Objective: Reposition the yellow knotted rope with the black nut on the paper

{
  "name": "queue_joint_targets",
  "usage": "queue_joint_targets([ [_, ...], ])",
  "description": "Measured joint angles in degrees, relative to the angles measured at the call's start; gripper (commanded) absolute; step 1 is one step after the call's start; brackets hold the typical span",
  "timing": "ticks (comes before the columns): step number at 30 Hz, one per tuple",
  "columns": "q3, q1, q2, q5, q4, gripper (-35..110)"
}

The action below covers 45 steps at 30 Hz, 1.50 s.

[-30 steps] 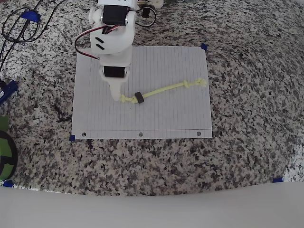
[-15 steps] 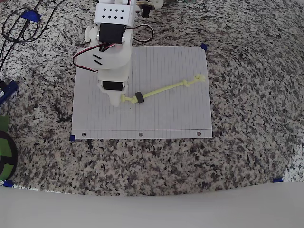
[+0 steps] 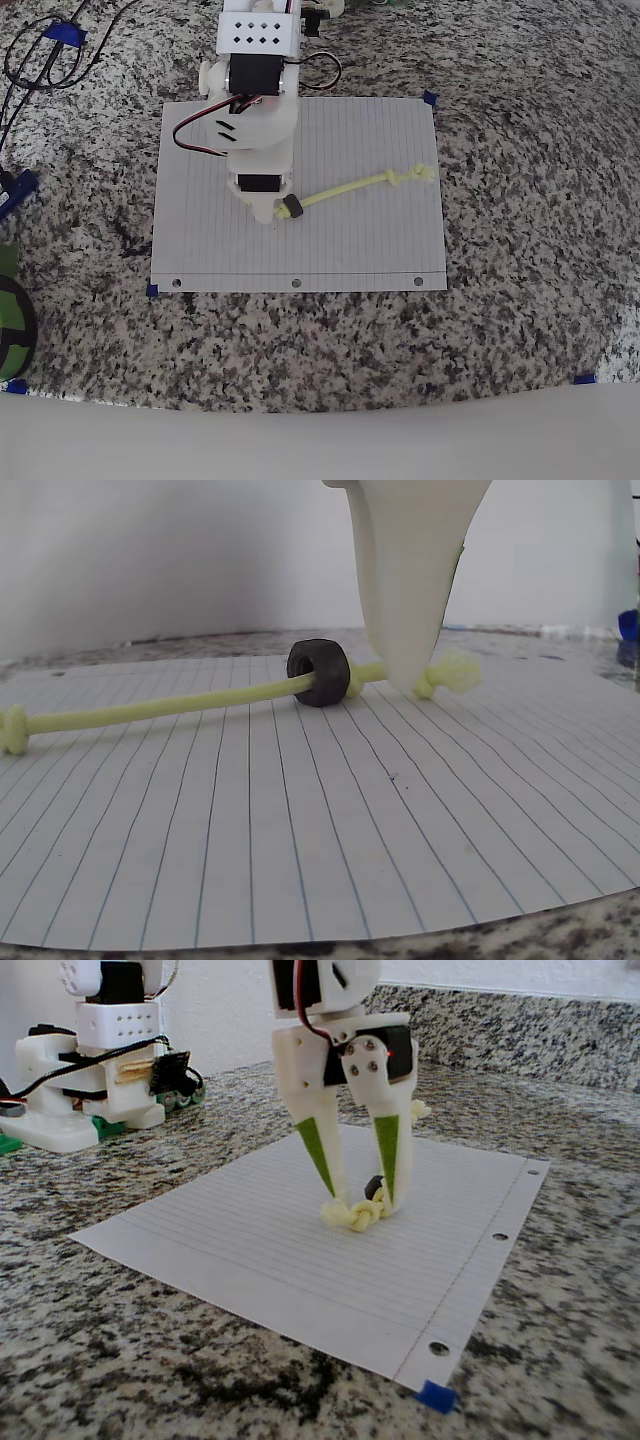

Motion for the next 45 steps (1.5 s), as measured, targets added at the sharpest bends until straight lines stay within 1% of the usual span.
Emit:
queue_joint_targets([
  [2,0.00,0.00,0.00,0.00,0.00,38],
  [5,0.00,0.44,0.00,-0.26,-0.97,37],
  [7,0.00,0.97,-0.18,-0.26,-1.49,35],
  [18,-0.09,0.88,-2.37,-1.05,-3.16,34],
  [19,-0.09,0.88,-2.46,-1.05,-3.25,32],
  [24,-0.35,0.88,-2.55,-1.76,-3.52,9],
  [28,-0.35,0.79,-2.55,-1.67,-3.60,3],
  [36,-0.35,1.76,-1.85,-2.37,-2.81,2],
  [45,-0.35,5.71,10.90,-2.37,2.02,1],
])
